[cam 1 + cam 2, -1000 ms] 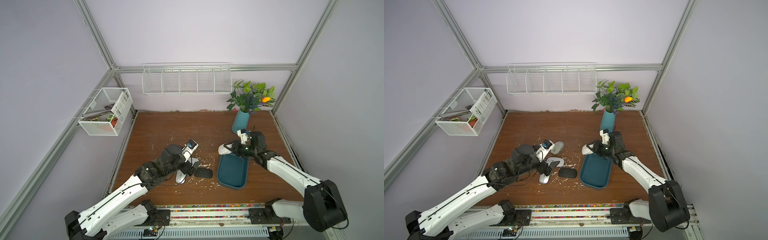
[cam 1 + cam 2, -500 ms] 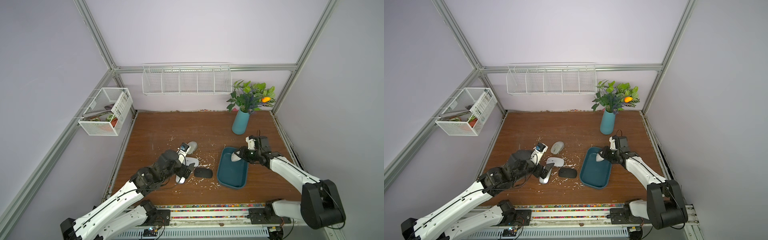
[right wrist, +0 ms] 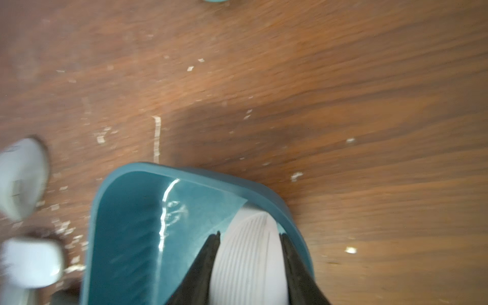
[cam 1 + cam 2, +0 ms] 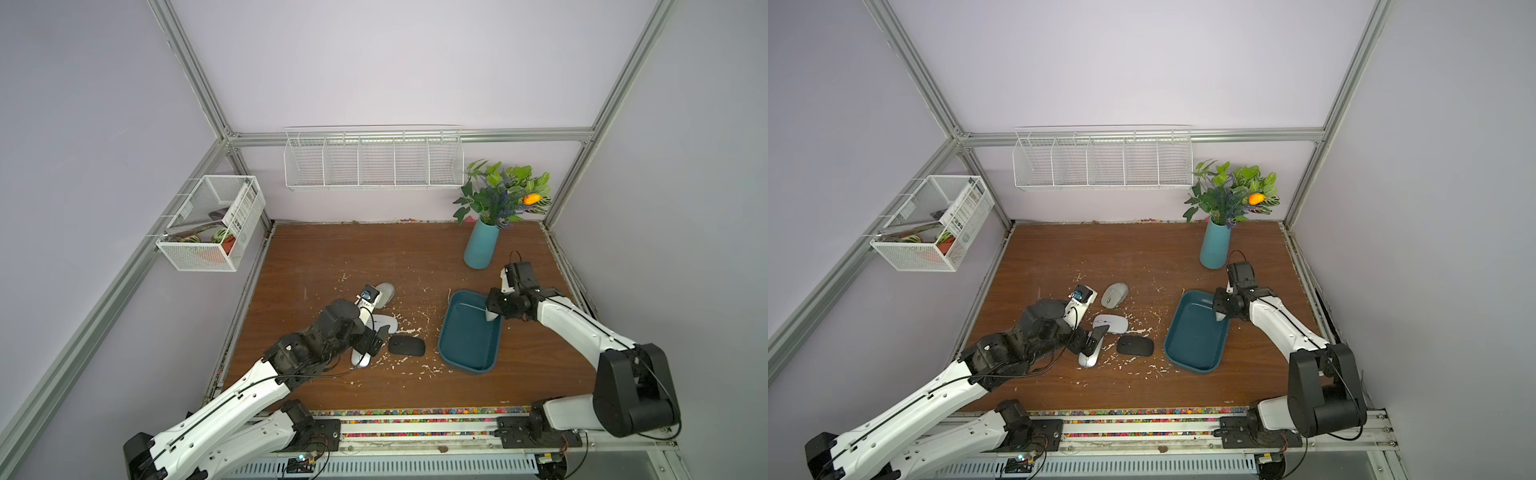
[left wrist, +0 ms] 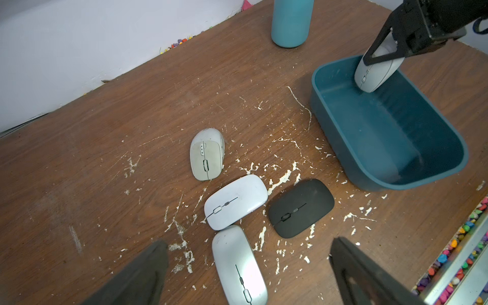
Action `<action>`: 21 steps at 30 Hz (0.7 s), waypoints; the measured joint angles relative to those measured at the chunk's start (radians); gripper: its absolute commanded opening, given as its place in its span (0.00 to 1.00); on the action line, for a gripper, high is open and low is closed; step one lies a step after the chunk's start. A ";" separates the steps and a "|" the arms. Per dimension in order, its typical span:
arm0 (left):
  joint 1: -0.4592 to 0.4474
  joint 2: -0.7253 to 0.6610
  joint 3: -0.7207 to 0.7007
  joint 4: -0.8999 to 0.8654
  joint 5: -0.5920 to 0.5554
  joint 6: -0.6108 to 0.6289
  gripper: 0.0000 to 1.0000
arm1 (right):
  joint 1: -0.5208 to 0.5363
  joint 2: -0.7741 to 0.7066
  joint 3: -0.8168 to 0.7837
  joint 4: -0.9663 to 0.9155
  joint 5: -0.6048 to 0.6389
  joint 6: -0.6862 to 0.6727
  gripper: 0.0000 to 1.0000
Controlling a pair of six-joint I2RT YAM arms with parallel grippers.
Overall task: Put the mouse in the storage box
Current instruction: Move the storage box to the center of the board, then place the mouse in the storage box.
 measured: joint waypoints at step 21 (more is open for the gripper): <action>0.000 0.014 -0.006 0.006 0.000 0.000 1.00 | -0.001 0.111 -0.037 0.298 -0.118 0.111 0.23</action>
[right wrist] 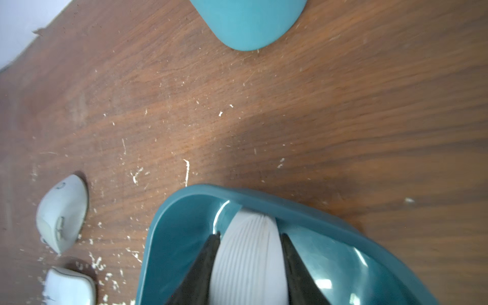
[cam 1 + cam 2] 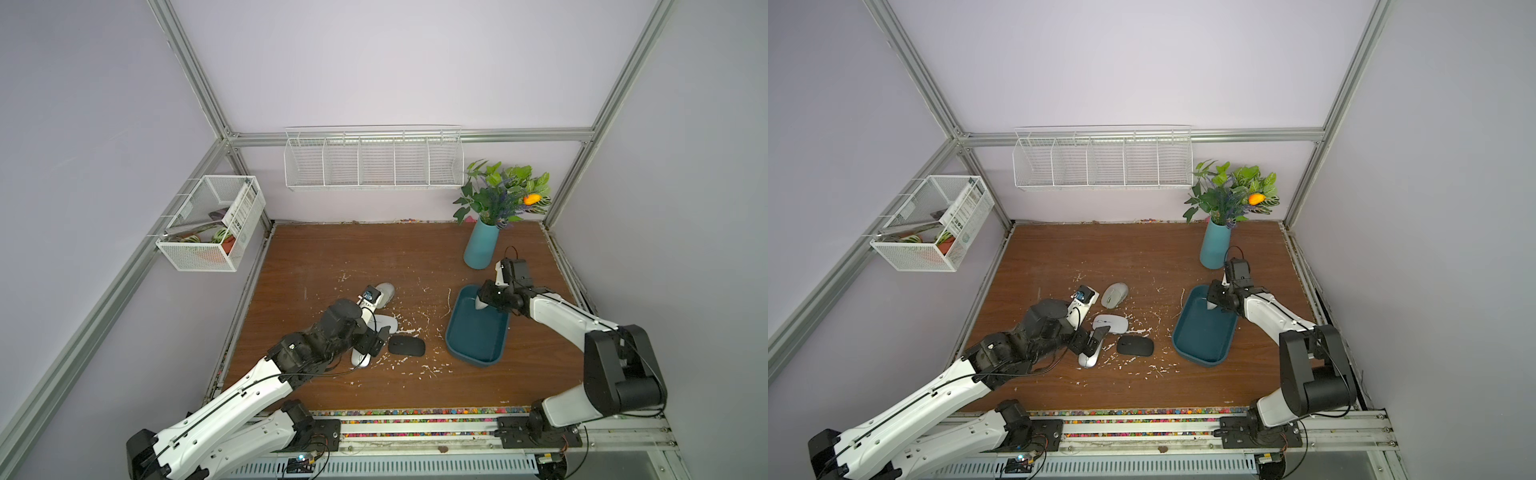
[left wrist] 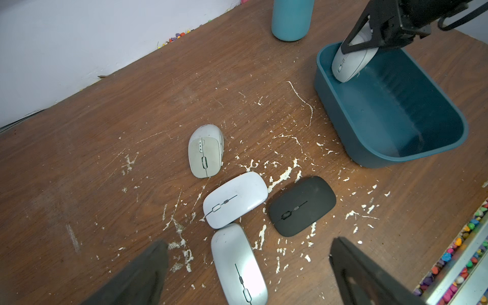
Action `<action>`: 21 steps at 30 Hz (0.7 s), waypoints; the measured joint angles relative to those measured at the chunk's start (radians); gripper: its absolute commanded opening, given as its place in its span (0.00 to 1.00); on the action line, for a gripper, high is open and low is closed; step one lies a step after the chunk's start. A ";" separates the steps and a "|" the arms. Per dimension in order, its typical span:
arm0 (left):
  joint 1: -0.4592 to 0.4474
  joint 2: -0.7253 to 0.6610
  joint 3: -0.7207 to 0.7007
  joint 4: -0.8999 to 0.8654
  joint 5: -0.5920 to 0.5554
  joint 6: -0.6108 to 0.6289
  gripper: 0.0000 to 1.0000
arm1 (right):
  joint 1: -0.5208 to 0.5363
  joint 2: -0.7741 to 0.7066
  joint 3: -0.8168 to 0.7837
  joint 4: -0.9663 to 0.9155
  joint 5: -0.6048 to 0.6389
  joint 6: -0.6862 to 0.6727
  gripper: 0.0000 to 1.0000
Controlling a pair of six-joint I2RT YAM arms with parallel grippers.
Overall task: Put the mouse in the storage box
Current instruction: Place the mouse in the storage box.
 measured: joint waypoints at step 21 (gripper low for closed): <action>0.000 0.012 -0.006 0.000 -0.011 -0.048 1.00 | -0.012 0.034 -0.027 0.016 0.042 0.135 0.71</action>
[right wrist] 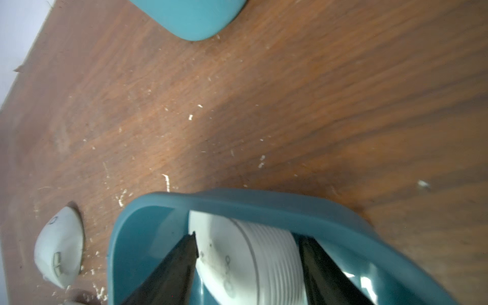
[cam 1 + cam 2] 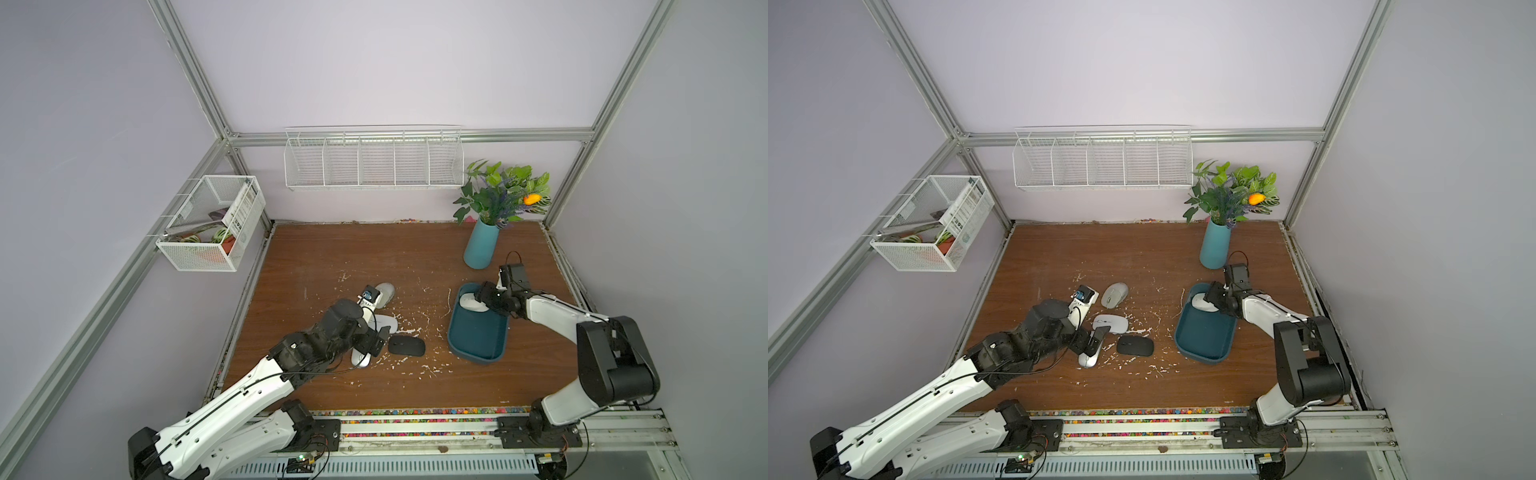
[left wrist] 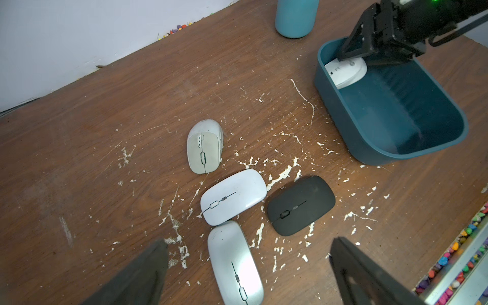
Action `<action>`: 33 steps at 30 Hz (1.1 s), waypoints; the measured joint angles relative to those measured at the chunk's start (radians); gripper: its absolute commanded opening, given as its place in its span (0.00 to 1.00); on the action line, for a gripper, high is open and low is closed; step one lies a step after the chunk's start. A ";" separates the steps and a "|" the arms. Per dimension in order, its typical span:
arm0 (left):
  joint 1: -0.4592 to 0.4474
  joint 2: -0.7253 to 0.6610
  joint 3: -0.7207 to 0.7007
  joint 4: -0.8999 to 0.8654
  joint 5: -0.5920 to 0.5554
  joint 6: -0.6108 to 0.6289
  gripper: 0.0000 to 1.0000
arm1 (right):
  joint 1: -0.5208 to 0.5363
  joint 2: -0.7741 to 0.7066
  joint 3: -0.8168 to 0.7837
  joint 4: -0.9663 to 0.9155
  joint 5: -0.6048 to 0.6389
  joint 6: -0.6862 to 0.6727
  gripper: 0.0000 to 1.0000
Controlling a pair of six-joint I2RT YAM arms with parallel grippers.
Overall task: Put the mouse in the storage box
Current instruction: Place the mouse in the storage box, then pick up the mouse from the center of the board.
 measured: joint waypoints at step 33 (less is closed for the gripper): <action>0.347 0.787 0.313 0.138 0.101 -0.112 1.00 | 0.322 -0.608 -0.249 -0.062 0.319 -0.310 0.78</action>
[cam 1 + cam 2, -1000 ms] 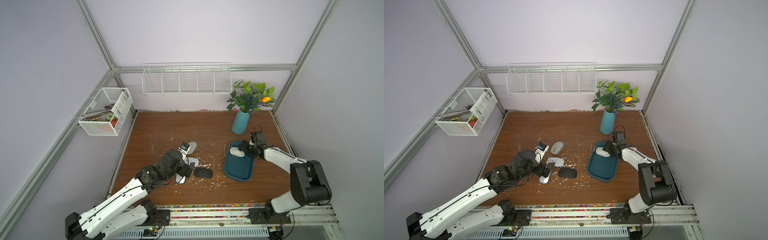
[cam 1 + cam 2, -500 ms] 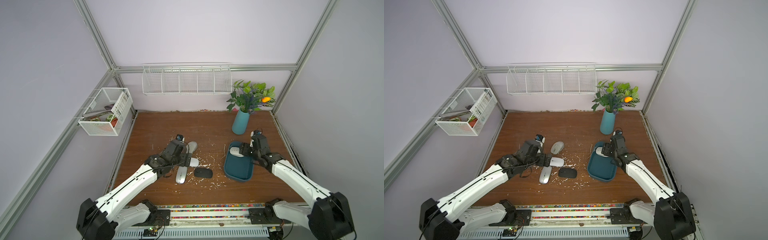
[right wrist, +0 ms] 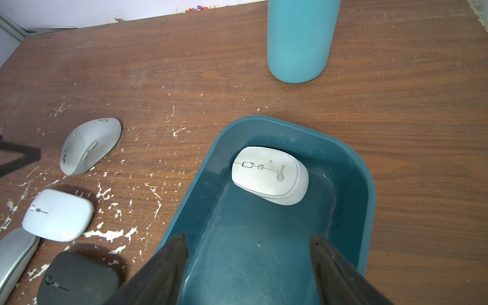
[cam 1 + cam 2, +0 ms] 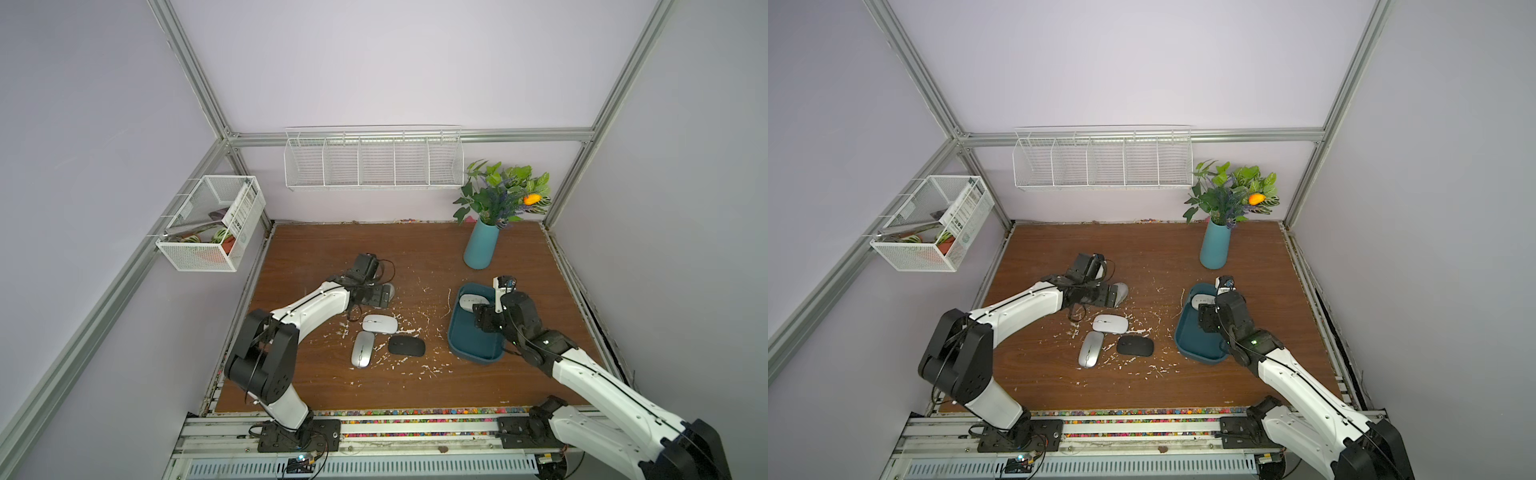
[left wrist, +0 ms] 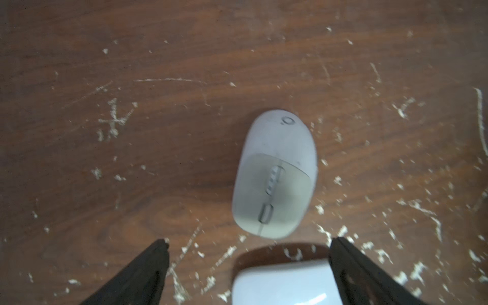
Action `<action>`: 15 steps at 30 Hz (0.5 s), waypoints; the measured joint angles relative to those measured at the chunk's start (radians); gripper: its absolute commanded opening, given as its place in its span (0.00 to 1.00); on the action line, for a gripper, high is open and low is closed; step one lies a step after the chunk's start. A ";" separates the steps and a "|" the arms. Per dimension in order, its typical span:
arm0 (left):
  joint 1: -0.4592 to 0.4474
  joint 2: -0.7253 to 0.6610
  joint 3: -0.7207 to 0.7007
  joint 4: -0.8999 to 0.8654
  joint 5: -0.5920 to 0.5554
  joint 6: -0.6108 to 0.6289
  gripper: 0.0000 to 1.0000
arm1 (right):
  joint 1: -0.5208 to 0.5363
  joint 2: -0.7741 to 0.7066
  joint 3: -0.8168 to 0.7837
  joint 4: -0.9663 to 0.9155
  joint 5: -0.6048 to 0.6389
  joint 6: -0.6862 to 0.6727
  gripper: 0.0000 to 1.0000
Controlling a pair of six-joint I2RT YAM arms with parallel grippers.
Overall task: Put the mouse in the storage box
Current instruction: Pick up the mouse from the center of the board.
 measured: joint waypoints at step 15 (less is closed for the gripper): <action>0.053 0.191 0.127 0.001 0.205 0.223 1.00 | 0.012 -0.003 -0.010 0.013 0.021 -0.004 0.78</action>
